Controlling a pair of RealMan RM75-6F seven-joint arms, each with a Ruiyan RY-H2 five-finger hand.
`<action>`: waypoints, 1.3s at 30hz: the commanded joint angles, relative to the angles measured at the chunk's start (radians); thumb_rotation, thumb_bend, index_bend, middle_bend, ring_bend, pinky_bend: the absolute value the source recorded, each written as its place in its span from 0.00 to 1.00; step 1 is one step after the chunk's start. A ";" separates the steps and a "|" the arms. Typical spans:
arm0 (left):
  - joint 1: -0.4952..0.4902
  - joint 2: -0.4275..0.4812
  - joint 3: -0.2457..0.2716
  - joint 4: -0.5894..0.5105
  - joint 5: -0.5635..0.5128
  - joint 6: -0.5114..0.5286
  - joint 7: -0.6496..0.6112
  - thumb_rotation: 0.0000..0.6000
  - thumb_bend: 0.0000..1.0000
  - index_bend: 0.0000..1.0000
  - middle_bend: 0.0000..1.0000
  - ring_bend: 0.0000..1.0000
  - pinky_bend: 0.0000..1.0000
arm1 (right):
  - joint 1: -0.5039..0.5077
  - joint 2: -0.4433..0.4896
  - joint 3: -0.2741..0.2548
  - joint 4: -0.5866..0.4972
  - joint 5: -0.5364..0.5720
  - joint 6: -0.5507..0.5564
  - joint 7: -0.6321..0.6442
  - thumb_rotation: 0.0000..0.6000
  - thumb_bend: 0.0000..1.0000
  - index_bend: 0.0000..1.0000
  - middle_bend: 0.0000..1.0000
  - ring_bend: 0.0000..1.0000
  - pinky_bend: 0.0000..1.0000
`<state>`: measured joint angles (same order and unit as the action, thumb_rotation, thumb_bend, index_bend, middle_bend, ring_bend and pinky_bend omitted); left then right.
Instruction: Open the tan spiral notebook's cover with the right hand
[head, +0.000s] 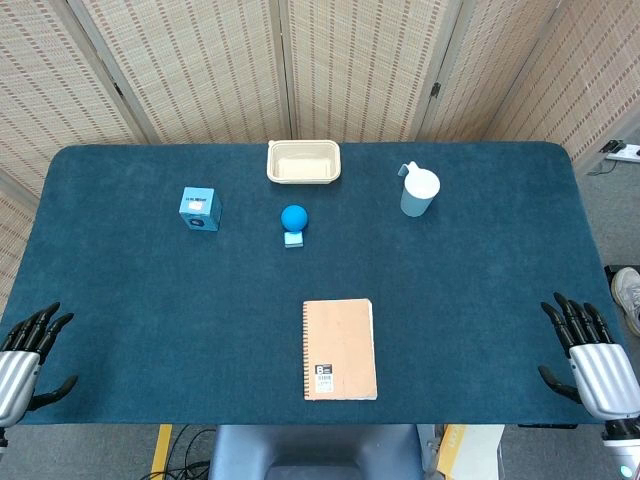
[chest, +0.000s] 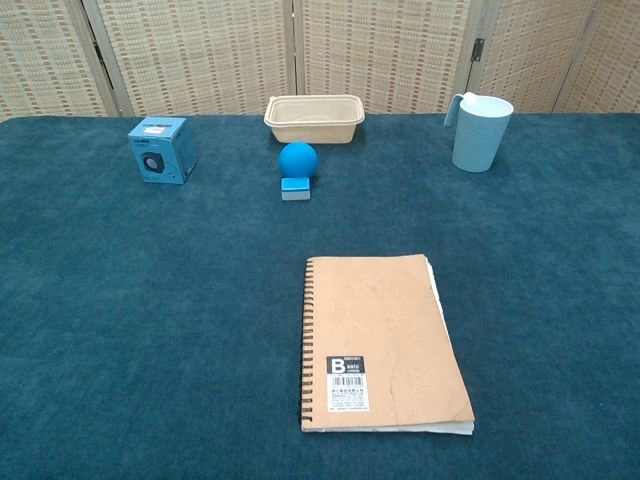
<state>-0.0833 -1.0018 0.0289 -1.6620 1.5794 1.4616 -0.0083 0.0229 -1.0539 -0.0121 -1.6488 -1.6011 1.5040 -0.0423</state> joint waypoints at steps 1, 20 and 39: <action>0.000 0.000 -0.001 -0.002 -0.003 -0.001 0.001 1.00 0.27 0.12 0.04 0.07 0.14 | 0.001 0.000 0.001 0.000 0.002 -0.001 0.002 1.00 0.29 0.00 0.00 0.00 0.00; -0.011 0.010 -0.012 0.006 -0.036 -0.031 -0.042 1.00 0.27 0.12 0.04 0.07 0.14 | 0.071 -0.134 -0.022 0.080 -0.089 -0.088 -0.021 1.00 0.31 0.00 0.00 0.00 0.00; -0.025 0.016 -0.039 0.032 -0.109 -0.072 -0.110 1.00 0.27 0.12 0.04 0.07 0.14 | 0.223 -0.349 -0.029 0.097 -0.092 -0.320 -0.114 1.00 0.49 0.00 0.00 0.00 0.00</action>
<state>-0.1076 -0.9843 -0.0087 -1.6303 1.4728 1.3907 -0.1191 0.2256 -1.3880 -0.0455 -1.5429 -1.6999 1.2056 -0.1509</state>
